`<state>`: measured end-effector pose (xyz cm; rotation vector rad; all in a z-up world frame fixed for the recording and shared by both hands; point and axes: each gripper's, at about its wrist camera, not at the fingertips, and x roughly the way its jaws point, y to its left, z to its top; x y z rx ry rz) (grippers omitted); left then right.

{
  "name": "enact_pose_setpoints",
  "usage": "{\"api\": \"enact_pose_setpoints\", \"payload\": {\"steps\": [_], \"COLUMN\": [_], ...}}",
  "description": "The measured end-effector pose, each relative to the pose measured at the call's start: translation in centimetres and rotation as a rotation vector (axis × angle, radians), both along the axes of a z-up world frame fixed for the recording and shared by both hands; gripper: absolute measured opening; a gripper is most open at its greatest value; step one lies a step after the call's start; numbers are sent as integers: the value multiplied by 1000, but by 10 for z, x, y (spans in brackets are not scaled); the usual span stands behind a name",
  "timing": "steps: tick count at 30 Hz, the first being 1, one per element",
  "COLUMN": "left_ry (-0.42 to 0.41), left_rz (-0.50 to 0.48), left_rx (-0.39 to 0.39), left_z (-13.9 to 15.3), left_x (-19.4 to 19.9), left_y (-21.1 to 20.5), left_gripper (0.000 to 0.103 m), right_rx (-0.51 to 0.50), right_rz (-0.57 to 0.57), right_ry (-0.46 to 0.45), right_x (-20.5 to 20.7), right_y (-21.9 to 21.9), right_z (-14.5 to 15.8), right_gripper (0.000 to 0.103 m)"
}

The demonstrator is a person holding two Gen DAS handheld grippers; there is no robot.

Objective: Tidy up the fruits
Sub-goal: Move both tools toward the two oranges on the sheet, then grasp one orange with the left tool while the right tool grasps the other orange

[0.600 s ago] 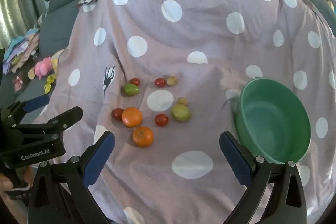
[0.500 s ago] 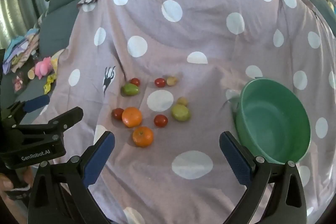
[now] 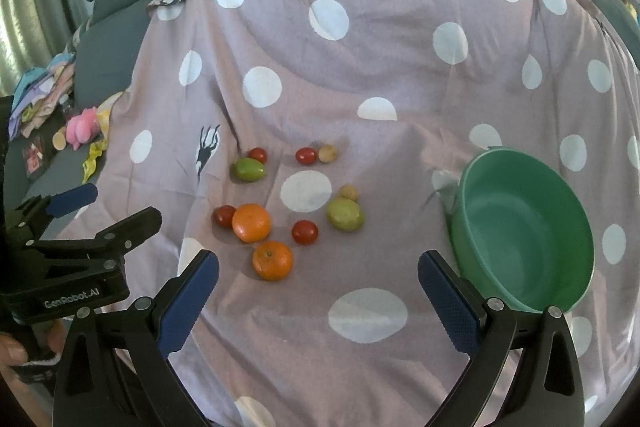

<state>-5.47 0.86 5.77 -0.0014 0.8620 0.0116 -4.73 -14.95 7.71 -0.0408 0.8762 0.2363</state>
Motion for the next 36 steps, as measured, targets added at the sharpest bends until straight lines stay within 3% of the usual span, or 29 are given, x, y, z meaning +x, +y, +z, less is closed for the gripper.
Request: {"api": "enact_pose_setpoints", "payload": {"steps": [15,21,26,29,31,36], "left_ry": [0,-7,13,11,8,69], "left_rz": [-15,-44,-58,-75,-96,-145], "left_rx": [-30,-80,-87,-96,-107,-130], "left_z": [-2,-8,-16,-20,-26,-52], "left_x": [2,0,2,3,6,17], "left_y": [6,14,16,16,16,15], "left_gripper": [100,99,99,98,93,72], "right_rx": [-4,-12,-44,-32,16,100], "right_rz": [-14,-4,4,7,15,56], "right_ry": [6,-43,29,23,33,90], "right_x": [7,-1,-1,-2,-1,2], "right_y": [0,-4,-5,-6,-4,9], "right_z": [-5,-6,-14,-19,-27,-63], "right_gripper": [101,101,101,101,101,100]}}
